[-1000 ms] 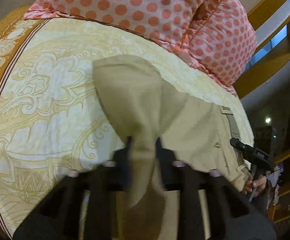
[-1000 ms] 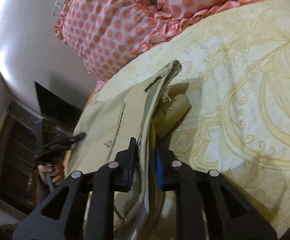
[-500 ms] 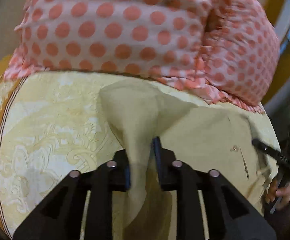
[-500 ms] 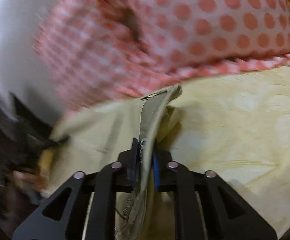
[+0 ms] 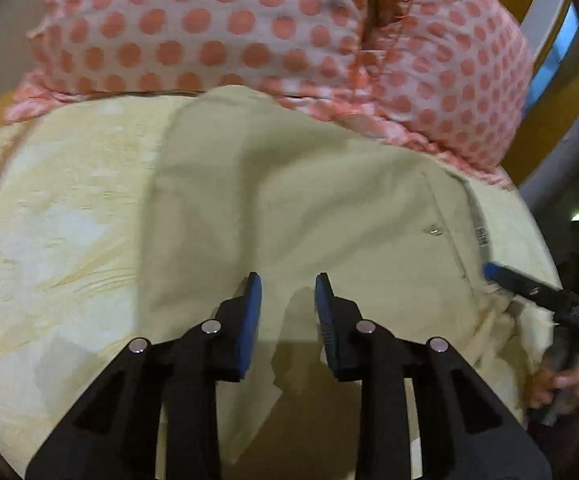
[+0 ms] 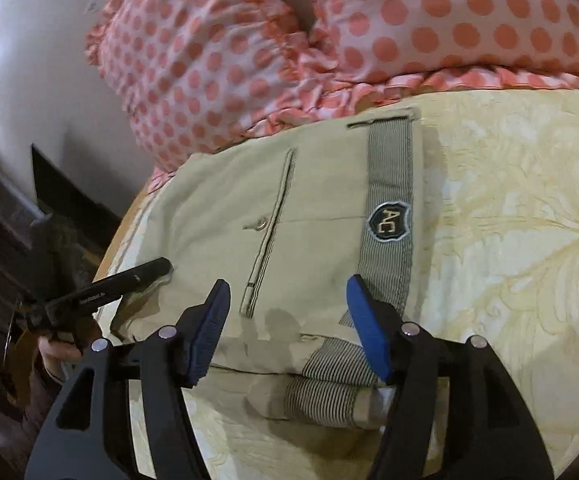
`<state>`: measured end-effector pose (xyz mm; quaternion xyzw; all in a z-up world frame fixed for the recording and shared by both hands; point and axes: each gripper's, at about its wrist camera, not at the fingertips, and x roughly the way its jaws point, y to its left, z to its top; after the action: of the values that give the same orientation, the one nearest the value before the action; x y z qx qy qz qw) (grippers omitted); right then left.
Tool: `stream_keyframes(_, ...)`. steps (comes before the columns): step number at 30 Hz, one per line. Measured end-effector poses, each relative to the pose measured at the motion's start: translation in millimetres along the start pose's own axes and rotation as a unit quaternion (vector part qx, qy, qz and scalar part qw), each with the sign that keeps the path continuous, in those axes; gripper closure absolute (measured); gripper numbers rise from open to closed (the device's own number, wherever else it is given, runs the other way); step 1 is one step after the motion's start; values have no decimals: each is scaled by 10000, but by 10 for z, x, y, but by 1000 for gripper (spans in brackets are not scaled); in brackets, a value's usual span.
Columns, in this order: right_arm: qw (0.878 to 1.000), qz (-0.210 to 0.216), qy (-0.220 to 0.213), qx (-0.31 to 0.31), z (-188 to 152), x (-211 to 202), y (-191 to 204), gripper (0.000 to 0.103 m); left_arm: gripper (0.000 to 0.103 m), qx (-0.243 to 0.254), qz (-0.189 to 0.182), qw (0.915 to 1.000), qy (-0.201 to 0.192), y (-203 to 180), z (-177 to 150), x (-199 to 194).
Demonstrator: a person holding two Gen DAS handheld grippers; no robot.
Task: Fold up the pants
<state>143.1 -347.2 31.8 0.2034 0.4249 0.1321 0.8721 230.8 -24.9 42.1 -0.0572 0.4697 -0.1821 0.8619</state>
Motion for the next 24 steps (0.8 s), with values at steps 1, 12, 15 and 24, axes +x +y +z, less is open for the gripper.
stream_keyframes(1,9997,-189,-130,-112,-59,-79,49,25,54,-84,-11,9999,-115,3,-73,-137)
stream_keyframes(12,9793,-1341,-931,-1198,-1289,-261,706,1,3,316,893,9910,-950,-242,-1363,-869)
stream_keyframes(15,9766,-1550,-853,-1219,-1385,-166,751,1,2,296,1172,9884,-918,-215,-1513,-841)
stream_keyframes(24,9667,-1892,-1189,-1249,-1581,-179,785,1,2,484,1509,9794,-1250,-238,-1772,-816)
